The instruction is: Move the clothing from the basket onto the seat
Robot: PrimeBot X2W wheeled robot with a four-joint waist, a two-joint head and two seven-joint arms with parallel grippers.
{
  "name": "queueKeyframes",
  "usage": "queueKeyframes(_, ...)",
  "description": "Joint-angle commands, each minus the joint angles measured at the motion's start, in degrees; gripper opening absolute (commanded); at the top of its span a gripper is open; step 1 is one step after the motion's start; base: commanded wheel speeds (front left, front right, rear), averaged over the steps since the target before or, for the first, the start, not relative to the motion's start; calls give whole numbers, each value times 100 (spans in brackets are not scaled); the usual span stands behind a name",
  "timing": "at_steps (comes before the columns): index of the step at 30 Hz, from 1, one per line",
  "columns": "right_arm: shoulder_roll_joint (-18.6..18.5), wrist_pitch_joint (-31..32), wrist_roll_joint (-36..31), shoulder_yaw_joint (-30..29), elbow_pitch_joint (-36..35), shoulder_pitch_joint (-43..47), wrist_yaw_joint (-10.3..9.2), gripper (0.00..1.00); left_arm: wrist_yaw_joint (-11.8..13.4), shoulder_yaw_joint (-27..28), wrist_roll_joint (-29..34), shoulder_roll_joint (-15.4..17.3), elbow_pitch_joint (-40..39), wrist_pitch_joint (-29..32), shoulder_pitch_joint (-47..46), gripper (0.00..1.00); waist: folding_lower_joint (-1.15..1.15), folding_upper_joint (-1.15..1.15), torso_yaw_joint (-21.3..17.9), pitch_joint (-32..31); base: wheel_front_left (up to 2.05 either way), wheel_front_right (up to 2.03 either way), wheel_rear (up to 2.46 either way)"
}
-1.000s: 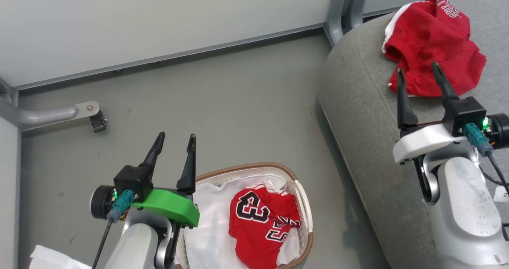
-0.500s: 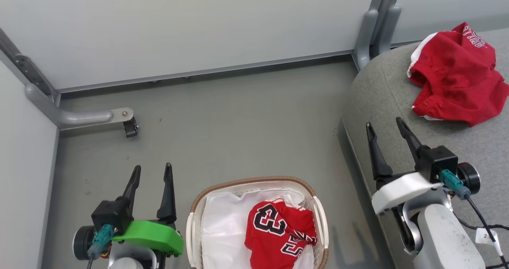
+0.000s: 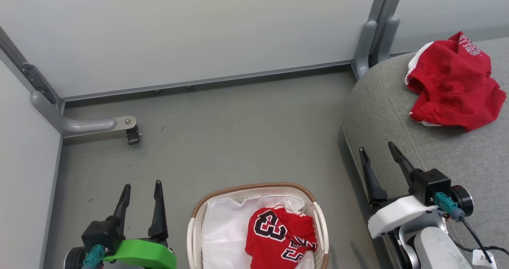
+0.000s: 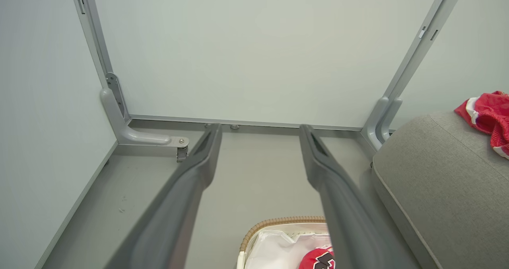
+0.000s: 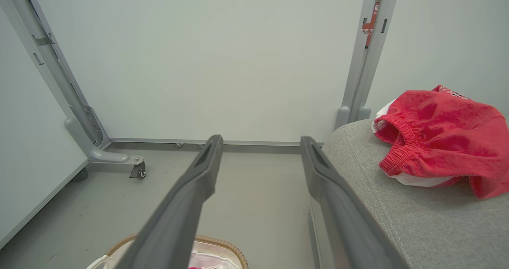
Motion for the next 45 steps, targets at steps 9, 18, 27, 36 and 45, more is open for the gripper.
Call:
queueKeyframes(9,-21,-10,31,-13,69,57,-5,100,-15,-56,56,-4,14,-5,4,100,1,0,-40,-20,0,0,0)
queueKeyframes(18,-21,-10,18,-53,128,66,-5,100,-6,-87,62,-4,33,-5,-32,100,1,0,-18,-46,0,0,0)
queueKeyframes(27,-21,-10,37,-58,119,63,-5,100,-25,-117,121,-4,-7,-5,1,100,1,0,-22,-42,0,0,0)
queueKeyframes(36,-21,-10,-94,-408,-54,-215,-6,100,-197,-626,571,3,200,-5,-643,100,1,0,-107,366,0,0,0)
queueKeyframes(45,-16,-10,-192,-769,-615,-1057,-5,100,-350,-2170,981,16,1501,200,-2238,100,1,0,-565,1616,0,0,0)
